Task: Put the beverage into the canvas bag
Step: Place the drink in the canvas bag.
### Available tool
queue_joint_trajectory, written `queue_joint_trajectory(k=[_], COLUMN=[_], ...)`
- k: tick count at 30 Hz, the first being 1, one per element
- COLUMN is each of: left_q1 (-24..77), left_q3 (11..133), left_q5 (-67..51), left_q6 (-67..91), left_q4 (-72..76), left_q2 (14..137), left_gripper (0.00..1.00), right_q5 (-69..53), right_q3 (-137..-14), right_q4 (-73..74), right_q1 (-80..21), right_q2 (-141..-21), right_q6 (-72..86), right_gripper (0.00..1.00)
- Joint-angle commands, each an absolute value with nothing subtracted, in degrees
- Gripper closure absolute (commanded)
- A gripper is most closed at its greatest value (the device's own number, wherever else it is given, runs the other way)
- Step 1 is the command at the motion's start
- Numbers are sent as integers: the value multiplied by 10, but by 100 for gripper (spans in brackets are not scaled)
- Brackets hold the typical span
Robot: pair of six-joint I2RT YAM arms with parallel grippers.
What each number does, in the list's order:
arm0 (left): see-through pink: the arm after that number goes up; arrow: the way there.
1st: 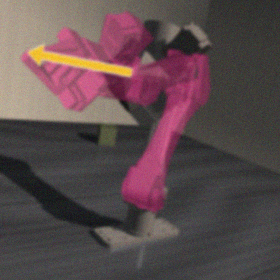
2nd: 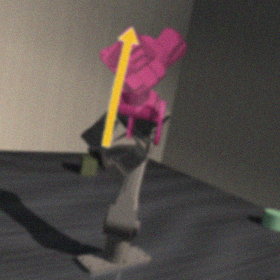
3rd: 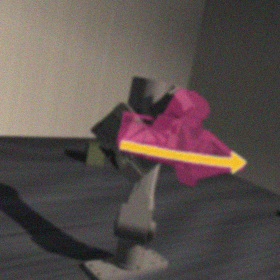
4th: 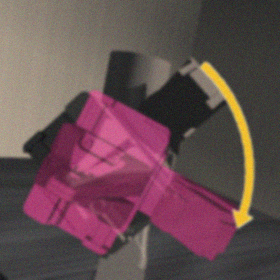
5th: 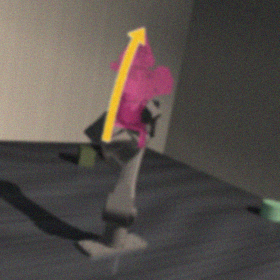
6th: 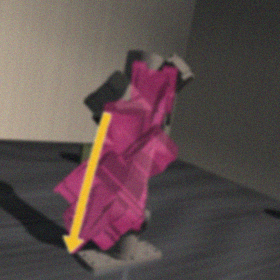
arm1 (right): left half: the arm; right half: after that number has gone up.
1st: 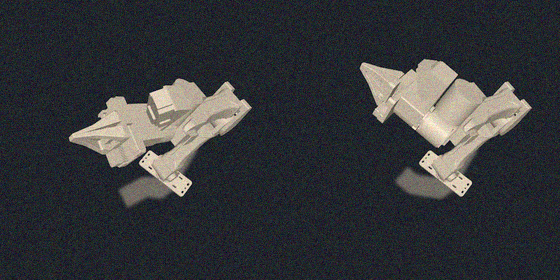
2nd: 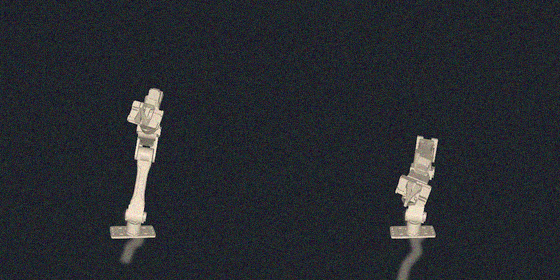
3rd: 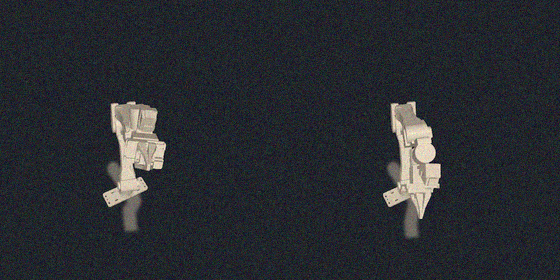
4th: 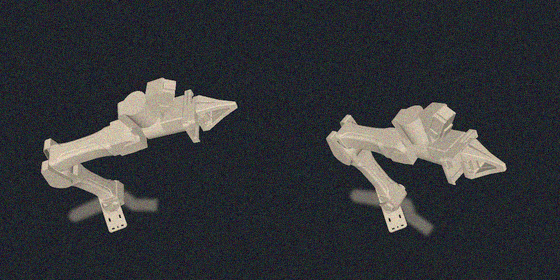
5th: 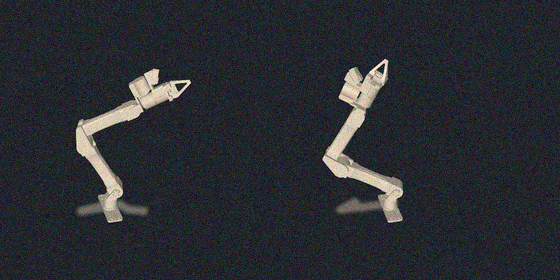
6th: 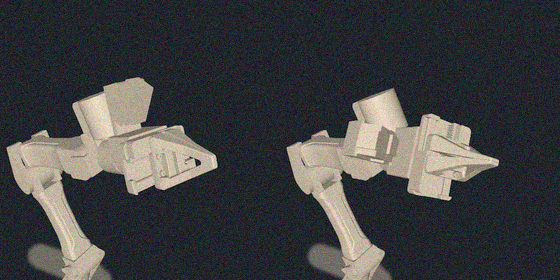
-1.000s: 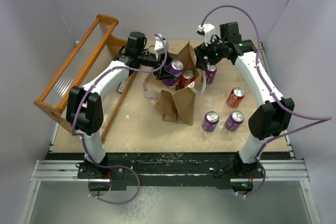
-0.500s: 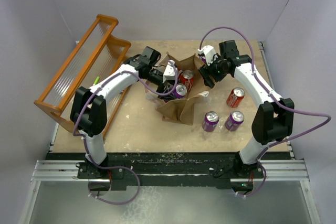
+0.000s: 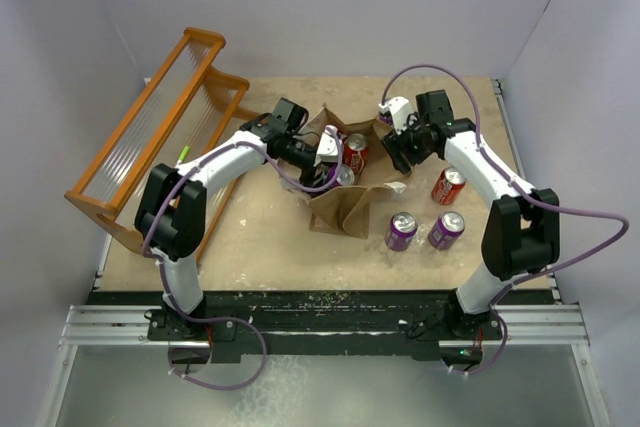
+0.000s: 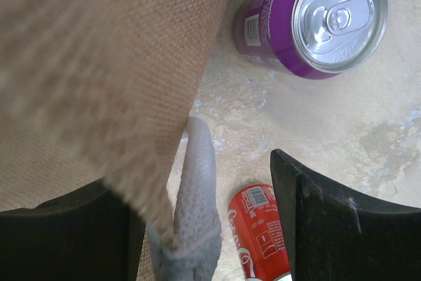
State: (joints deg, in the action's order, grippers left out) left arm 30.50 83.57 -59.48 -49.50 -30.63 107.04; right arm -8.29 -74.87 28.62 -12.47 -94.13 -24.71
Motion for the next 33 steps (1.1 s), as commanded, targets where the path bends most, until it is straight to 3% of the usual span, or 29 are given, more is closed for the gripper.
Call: queue_joint_trajectory(k=[1,9,20,33], left_q1=[303,304,305,305], left_q3=[833,842,844,772], left_q5=[-595,-565,-592,-557], left_q6=[-330,-150,-136,-81], left_q4=[-76,151,251,333], left_q2=[1051,1099,1173,1130], left_gripper=[100,100,100,100], right_q5=[-73,-101,-137,-145], right_q3=[-713,-738,-782,-829], right_q4=[232,231,256,257], right_q1=[-133,-133,-133,-132], right_q2=[-894,-889,-895,-917], right_q6=[-271,-259,-232,-219], right_gripper=[27,26,26,26])
